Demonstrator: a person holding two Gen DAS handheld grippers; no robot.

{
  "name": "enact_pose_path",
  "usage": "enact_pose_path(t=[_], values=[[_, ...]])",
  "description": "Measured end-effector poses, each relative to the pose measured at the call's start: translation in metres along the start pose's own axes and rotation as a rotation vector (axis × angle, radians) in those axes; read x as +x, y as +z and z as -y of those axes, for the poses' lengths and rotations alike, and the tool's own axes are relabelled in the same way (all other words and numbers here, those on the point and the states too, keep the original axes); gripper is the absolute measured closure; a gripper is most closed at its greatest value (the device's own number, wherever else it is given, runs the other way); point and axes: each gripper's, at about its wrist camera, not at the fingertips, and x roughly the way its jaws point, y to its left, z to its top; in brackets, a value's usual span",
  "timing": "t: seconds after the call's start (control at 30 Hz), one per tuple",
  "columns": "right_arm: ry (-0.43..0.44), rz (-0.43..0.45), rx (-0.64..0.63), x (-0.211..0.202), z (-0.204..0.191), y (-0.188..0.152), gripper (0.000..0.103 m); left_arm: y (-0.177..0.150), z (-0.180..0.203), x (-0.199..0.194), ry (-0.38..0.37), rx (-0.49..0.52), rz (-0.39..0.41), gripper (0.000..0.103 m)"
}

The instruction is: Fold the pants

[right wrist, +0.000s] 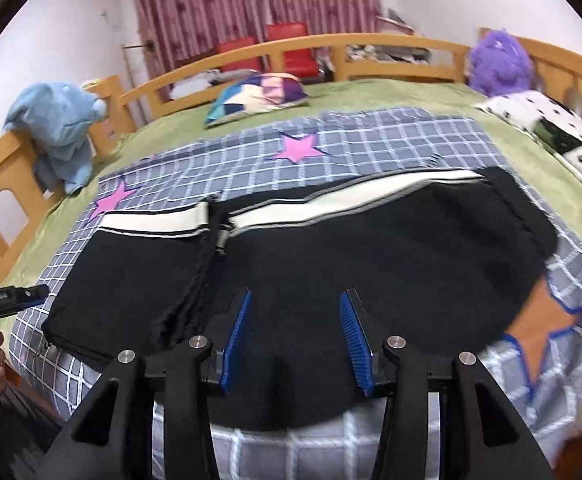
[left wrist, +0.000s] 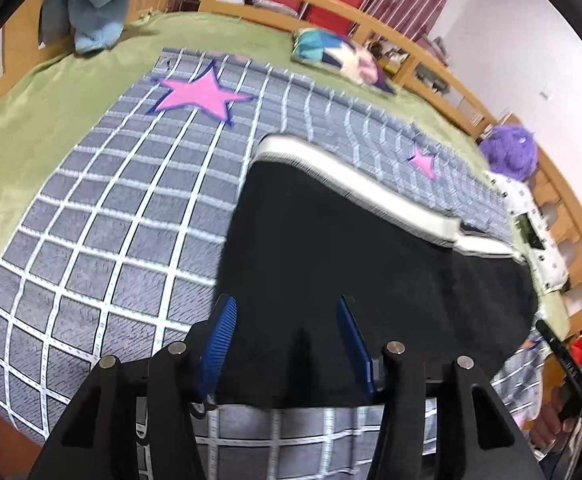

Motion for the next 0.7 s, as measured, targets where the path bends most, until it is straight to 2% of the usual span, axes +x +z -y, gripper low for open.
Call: enact_pose_path(t=[0.23, 0.33, 0.4, 0.47, 0.53, 0.57, 0.6, 0.67, 0.7], values=[[-0.062, 0.000, 0.233, -0.053, 0.052, 0.001, 0.056, 0.017, 0.032, -0.016, -0.074, 0.006, 0.058, 0.052], [-0.031, 0.024, 0.339, -0.065, 0.069, 0.005, 0.055, 0.021, 0.044, -0.018, -0.102, 0.002, 0.067, 0.052], [-0.022, 0.066, 0.340, -0.065, 0.075, 0.012, 0.053, 0.020, 0.052, -0.019, -0.115, 0.023, 0.097, 0.048], [-0.085, 0.099, 0.292, -0.061, 0.078, 0.015, 0.049, 0.015, 0.054, -0.015, -0.085, 0.055, 0.124, 0.046], [-0.184, 0.123, 0.261, -0.052, 0.087, 0.008, 0.049, 0.014, 0.051, -0.008, -0.057, 0.046, 0.095, 0.046], [-0.209, 0.121, 0.276, -0.047, 0.094, 0.001, 0.049, 0.014, 0.048, -0.004, -0.067, 0.028, 0.064, 0.046], [-0.211, 0.109, 0.320, -0.041, 0.104, -0.007, 0.049, 0.015, 0.045, -0.004, -0.083, 0.017, 0.059, 0.046], [-0.116, 0.082, 0.419, -0.032, 0.125, -0.017, 0.049, 0.016, 0.040, -0.004, -0.076, 0.004, 0.078, 0.044], [-0.067, 0.070, 0.460, -0.026, 0.134, -0.021, 0.049, 0.017, 0.037, -0.004, -0.047, 0.006, 0.092, 0.043]])
